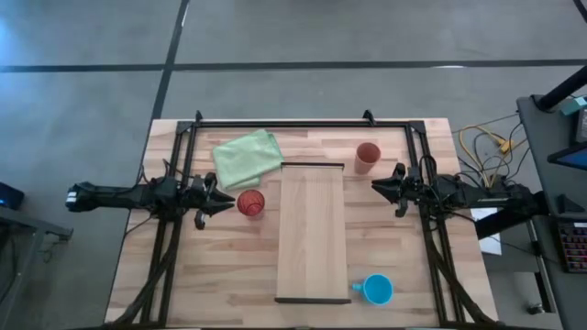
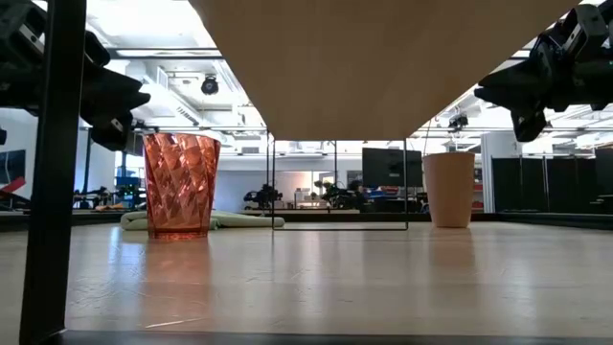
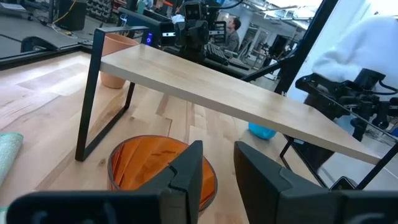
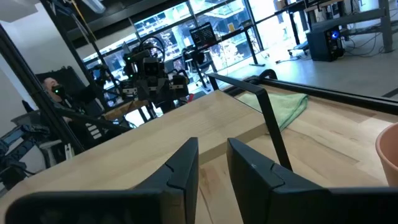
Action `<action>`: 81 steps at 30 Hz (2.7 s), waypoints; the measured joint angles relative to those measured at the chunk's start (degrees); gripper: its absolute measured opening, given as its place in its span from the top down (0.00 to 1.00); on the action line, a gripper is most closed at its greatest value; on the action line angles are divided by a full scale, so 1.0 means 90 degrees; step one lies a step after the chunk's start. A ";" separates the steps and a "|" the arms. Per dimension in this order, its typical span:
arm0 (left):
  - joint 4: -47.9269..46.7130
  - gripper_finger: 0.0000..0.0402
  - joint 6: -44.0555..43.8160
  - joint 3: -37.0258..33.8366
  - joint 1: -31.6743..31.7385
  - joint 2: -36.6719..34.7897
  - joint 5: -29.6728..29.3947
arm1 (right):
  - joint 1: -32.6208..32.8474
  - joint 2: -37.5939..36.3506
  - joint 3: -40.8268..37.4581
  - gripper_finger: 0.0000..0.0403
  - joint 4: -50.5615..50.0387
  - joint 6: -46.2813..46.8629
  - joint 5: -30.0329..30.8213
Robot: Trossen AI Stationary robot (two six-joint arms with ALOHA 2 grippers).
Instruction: Stack small to large cups/mugs on shelf
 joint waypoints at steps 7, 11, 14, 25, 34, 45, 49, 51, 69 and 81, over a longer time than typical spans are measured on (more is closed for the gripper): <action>0.0000 0.81 -0.0002 0.0000 0.0000 0.0000 -0.0001 | -0.0002 -0.0002 0.0000 0.80 0.0000 0.0000 -0.0002; 0.0000 0.81 0.0000 0.0000 0.0000 0.0005 0.0000 | 0.0001 0.0001 0.0000 0.80 0.0000 0.0000 -0.0002; 0.0000 0.81 0.0000 0.0000 0.0000 0.0002 -0.0001 | -0.0003 0.0000 0.0000 0.80 0.0042 -0.0018 0.0032; 0.0000 0.81 0.0000 0.0000 0.0005 0.0003 -0.0001 | -0.0002 -0.0002 0.0000 0.80 0.0129 0.0380 -0.1018; 0.0082 0.81 0.1827 0.0000 0.0017 -0.0004 -0.0481 | 0.0001 0.0001 0.0000 0.80 0.1119 0.1168 -0.1417; 0.0354 0.81 0.1846 0.0000 0.0017 -0.0004 -0.0488 | 0.0001 0.0166 0.0190 0.80 0.2397 0.0721 -0.0164; 0.1101 0.81 0.1821 0.0007 0.0017 0.0004 -0.0485 | 0.0001 0.0714 0.0753 0.80 0.2107 0.0707 -0.0135; 0.1283 0.81 0.1653 0.0102 0.0015 -0.0012 -0.0478 | 0.0003 0.1143 0.1265 0.80 0.1731 0.0705 -0.0141; -0.0587 0.81 0.2541 0.4019 0.0012 0.2307 -0.0826 | 0.0003 0.5314 0.6775 0.80 -0.3329 0.0022 -0.0165; -0.0008 0.81 0.0085 0.5846 0.0005 0.3530 -0.0784 | 0.0003 0.6847 0.8925 0.80 -0.3933 -0.0673 -0.0363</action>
